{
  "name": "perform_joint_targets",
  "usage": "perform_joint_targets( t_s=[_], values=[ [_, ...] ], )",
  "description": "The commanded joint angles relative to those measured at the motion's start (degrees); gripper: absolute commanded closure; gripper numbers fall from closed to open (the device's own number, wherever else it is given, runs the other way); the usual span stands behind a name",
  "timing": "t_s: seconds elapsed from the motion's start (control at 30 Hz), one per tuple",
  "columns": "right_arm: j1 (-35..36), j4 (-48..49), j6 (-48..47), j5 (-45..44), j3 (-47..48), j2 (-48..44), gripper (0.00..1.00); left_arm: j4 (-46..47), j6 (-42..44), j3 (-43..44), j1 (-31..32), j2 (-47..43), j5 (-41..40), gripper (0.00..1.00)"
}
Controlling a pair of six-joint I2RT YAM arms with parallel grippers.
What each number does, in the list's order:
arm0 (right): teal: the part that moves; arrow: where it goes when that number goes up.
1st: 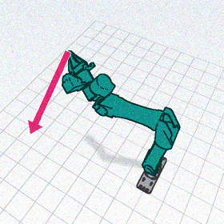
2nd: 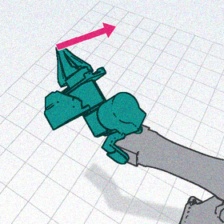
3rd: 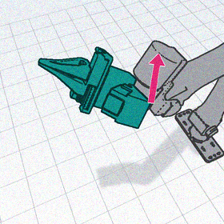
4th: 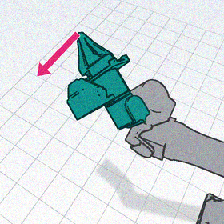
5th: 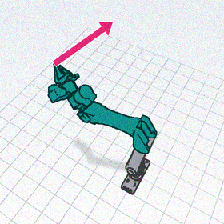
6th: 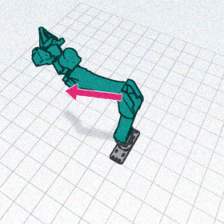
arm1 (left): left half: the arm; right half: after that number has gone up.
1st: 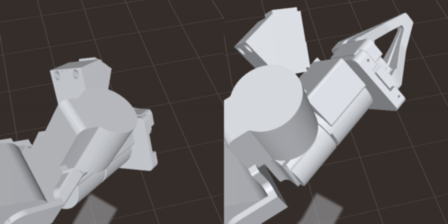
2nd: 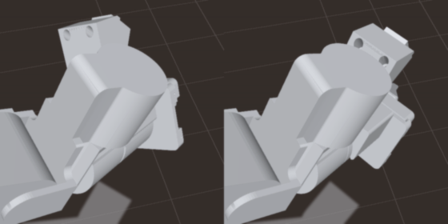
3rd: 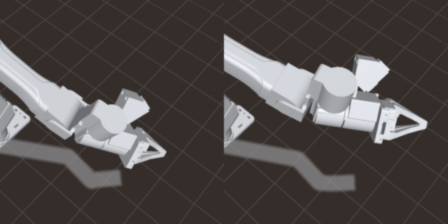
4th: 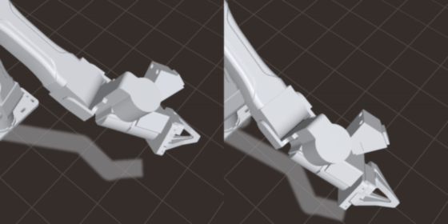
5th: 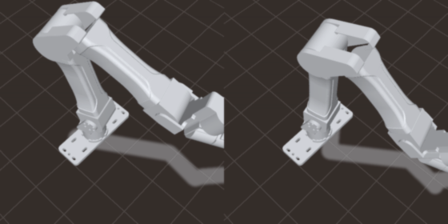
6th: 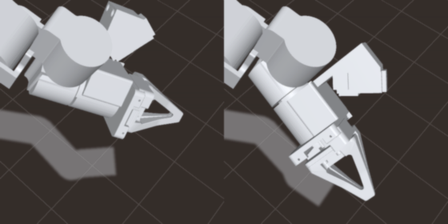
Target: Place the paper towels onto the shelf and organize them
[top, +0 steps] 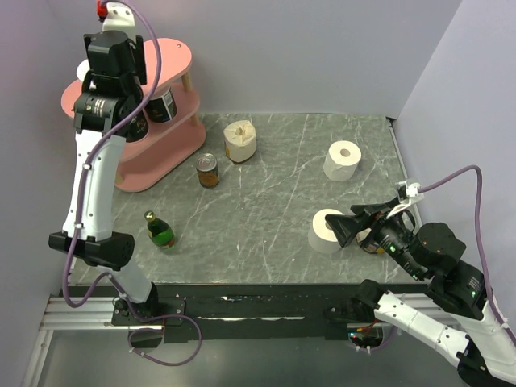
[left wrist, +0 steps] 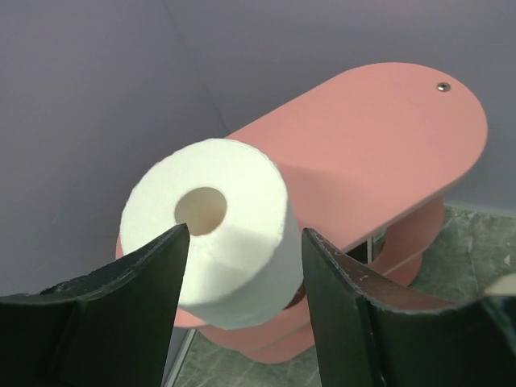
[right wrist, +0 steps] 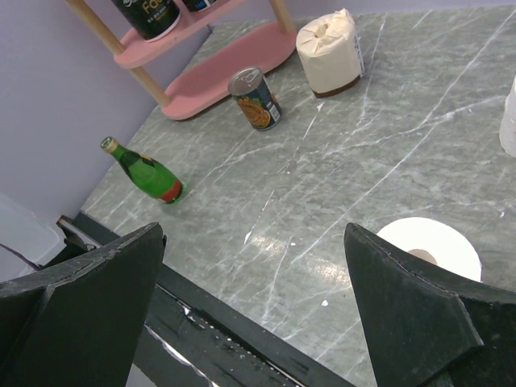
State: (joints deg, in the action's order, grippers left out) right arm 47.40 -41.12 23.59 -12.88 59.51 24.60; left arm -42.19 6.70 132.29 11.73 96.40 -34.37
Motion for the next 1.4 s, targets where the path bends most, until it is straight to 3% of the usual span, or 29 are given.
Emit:
perform_joint_targets(
  t_s=[0.0,0.13,0.27,0.43,1.37],
  values=[
    [0.3,2.1,0.6,-1.3,-1.0,-0.8,0.0,3.0,1.1,-1.6,3.6,-4.9,-2.0,0.36],
    [0.3,2.1,0.6,-1.0,-1.4,-0.7,0.01,0.2,-0.4,-3.6,7.2,-6.7,-2.2,0.37],
    [0.3,1.9,0.8,-1.1,-1.1,-0.8,0.0,1.0,-3.5,-10.9,7.3,-10.0,0.1,0.4],
    [0.3,2.4,1.6,-0.1,-2.1,-2.1,0.0,1.7,-3.5,-17.8,6.6,-9.7,-4.0,0.44],
    [0.3,5.8,-0.9,-1.1,-4.7,-2.3,0.0,4.3,-1.8,-10.8,-1.1,0.5,-8.3,0.46]
  ],
)
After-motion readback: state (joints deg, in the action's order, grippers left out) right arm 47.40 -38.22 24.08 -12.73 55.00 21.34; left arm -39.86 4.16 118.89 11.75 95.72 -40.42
